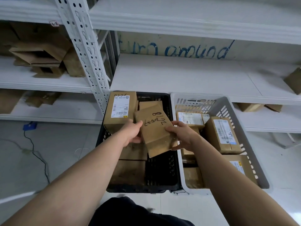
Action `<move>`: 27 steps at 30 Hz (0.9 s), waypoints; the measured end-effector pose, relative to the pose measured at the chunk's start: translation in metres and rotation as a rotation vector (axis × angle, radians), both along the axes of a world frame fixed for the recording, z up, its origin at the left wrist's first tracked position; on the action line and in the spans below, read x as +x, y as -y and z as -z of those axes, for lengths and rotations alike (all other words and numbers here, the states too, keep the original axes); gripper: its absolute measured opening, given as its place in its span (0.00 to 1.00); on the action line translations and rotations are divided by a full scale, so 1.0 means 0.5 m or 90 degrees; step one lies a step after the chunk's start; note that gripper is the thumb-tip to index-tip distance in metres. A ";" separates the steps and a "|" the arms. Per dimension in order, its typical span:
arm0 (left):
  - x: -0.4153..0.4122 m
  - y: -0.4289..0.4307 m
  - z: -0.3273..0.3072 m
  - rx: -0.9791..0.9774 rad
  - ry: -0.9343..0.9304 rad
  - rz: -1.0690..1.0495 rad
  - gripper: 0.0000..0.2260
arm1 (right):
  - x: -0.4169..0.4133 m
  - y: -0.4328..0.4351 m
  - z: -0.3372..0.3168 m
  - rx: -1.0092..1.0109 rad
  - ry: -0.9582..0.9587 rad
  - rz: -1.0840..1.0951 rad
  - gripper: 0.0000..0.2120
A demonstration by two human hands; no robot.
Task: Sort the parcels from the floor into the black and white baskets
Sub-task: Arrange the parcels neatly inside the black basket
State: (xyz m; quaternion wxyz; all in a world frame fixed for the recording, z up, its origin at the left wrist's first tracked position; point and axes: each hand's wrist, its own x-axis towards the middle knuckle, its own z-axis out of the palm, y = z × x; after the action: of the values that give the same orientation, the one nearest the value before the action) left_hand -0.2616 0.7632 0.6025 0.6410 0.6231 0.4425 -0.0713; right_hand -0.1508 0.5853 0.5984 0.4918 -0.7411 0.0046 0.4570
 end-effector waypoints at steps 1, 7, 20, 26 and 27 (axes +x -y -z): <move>-0.010 0.006 -0.003 0.011 -0.010 0.018 0.23 | 0.000 0.012 -0.005 -0.015 -0.003 -0.040 0.22; -0.071 0.032 0.011 -0.038 -0.037 0.017 0.31 | -0.007 0.049 -0.018 -0.050 -0.008 -0.195 0.23; -0.161 -0.004 0.060 -0.038 -0.194 -0.036 0.13 | -0.065 -0.022 0.068 -0.110 0.047 -0.187 0.13; -0.176 -0.045 0.108 0.227 -0.332 0.102 0.17 | -0.085 -0.073 0.189 -0.149 0.067 -0.212 0.28; -0.178 -0.051 0.113 0.246 -0.344 0.130 0.17 | -0.079 -0.078 0.236 -0.162 0.071 -0.220 0.32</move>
State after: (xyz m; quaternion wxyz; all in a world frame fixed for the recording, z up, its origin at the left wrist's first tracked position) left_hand -0.3506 0.7888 0.5459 0.3606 0.7328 0.5365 -0.2124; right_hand -0.1905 0.6245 0.4803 0.3085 -0.8110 -0.0922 0.4885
